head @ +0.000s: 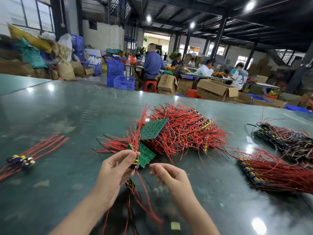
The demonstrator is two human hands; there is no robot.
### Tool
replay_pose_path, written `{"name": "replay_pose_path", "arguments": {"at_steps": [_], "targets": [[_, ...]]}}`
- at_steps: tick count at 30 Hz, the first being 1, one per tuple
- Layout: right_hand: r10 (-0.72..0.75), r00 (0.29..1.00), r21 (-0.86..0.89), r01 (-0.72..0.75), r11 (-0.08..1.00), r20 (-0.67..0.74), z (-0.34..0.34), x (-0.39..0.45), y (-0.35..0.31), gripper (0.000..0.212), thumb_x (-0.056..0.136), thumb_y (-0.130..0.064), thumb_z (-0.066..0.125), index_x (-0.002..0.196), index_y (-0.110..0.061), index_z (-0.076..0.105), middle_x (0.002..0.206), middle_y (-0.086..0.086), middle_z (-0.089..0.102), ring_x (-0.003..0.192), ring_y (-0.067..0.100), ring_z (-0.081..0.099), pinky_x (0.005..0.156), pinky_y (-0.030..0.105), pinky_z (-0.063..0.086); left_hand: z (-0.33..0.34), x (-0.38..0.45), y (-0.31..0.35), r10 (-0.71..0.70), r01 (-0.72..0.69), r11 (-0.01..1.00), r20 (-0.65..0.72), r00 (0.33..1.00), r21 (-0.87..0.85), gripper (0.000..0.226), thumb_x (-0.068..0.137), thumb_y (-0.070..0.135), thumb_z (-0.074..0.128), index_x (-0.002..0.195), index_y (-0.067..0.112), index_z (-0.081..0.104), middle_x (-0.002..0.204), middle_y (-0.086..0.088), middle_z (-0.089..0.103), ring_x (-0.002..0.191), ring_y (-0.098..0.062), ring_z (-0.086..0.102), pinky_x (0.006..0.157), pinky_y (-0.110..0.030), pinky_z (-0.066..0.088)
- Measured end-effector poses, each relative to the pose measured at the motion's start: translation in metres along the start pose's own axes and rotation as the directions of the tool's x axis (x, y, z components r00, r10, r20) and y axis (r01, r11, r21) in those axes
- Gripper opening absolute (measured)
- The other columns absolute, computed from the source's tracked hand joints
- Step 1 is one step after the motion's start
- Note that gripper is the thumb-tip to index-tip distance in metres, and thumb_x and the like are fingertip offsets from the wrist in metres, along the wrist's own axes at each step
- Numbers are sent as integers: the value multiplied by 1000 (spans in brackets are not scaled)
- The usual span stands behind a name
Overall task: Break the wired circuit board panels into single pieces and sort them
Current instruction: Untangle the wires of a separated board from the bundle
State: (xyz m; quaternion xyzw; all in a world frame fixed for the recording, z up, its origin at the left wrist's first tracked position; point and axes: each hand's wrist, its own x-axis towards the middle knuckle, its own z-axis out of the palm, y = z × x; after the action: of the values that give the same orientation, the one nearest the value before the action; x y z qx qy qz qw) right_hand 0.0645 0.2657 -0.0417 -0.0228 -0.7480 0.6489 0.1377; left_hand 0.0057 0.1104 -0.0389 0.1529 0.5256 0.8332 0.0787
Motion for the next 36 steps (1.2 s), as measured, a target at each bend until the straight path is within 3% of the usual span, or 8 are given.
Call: {"name": "replay_pose_path", "arguments": {"at_steps": [2, 6, 10, 20, 23, 28, 33, 36], "targets": [[12, 1000, -2, -12, 1000, 27, 3, -1, 0, 17, 91, -13, 59, 86, -17, 74, 68, -5, 70, 57, -1, 52, 59, 11, 40, 0, -1, -1, -24, 24, 1000, -2, 1000, -17, 55, 38, 53, 91, 75, 16, 77, 66, -2, 66, 54, -10, 59, 49, -17, 48], [62, 993, 27, -65, 997, 99, 9, -3, -2, 23, 90, -22, 59, 74, -15, 74, 60, -5, 67, 51, -2, 49, 53, 10, 37, 5, -3, -3, 12, -12, 997, -5, 1000, 76, 19, 57, 31, 77, 72, 19, 75, 64, 0, 67, 55, -11, 58, 49, -19, 48], [81, 988, 3, -82, 997, 129, 10, -6, -2, 23, 83, -32, 67, 70, -15, 75, 66, 0, 70, 58, 1, 53, 58, 12, 40, 6, -5, -4, 39, -47, 981, 51, 998, 186, 22, 59, 34, 76, 73, 17, 73, 65, -1, 66, 57, -8, 58, 51, -19, 46], [151, 972, -57, -143, 988, 183, 10, -7, -1, 13, 83, -22, 72, 71, -23, 76, 70, -4, 71, 64, 1, 59, 66, 17, 45, 7, -7, -3, 154, -151, 910, 24, 988, 386, 18, 63, 24, 77, 69, 9, 70, 62, -9, 68, 52, -10, 59, 55, -12, 44], [149, 975, -53, -142, 988, 163, 10, -6, -1, 6, 82, -17, 73, 80, -23, 74, 70, -7, 71, 60, -2, 57, 61, 13, 43, 5, -6, -3, 206, -185, 873, 2, 978, 452, 11, 69, 12, 80, 66, 15, 70, 67, -6, 69, 56, -10, 60, 58, -12, 45], [133, 982, 15, -136, 991, 134, 13, -5, 1, 16, 82, -5, 70, 87, -20, 73, 69, -8, 70, 60, -3, 56, 60, 13, 43, 1, -4, -6, 246, -183, 836, -55, 968, 517, 12, 68, 18, 81, 62, 22, 71, 64, 3, 67, 62, -2, 55, 64, -7, 40], [97, 985, 10, -100, 995, 141, 13, -7, 0, 19, 83, 1, 65, 85, -16, 72, 69, -4, 70, 59, 2, 56, 63, 15, 45, 5, -4, -4, 91, -51, 939, -103, 991, 339, 12, 63, 33, 78, 63, 23, 71, 55, 6, 61, 53, 0, 52, 56, -10, 41], [75, 986, 7, -77, 997, 152, 14, -7, -1, 23, 84, 3, 63, 82, -18, 72, 65, -4, 69, 58, 3, 55, 63, 16, 45, 3, -3, -1, -42, 67, 973, -114, 993, 219, 26, 53, 42, 77, 60, 18, 69, 60, -1, 63, 60, -13, 56, 69, -29, 41]]}}
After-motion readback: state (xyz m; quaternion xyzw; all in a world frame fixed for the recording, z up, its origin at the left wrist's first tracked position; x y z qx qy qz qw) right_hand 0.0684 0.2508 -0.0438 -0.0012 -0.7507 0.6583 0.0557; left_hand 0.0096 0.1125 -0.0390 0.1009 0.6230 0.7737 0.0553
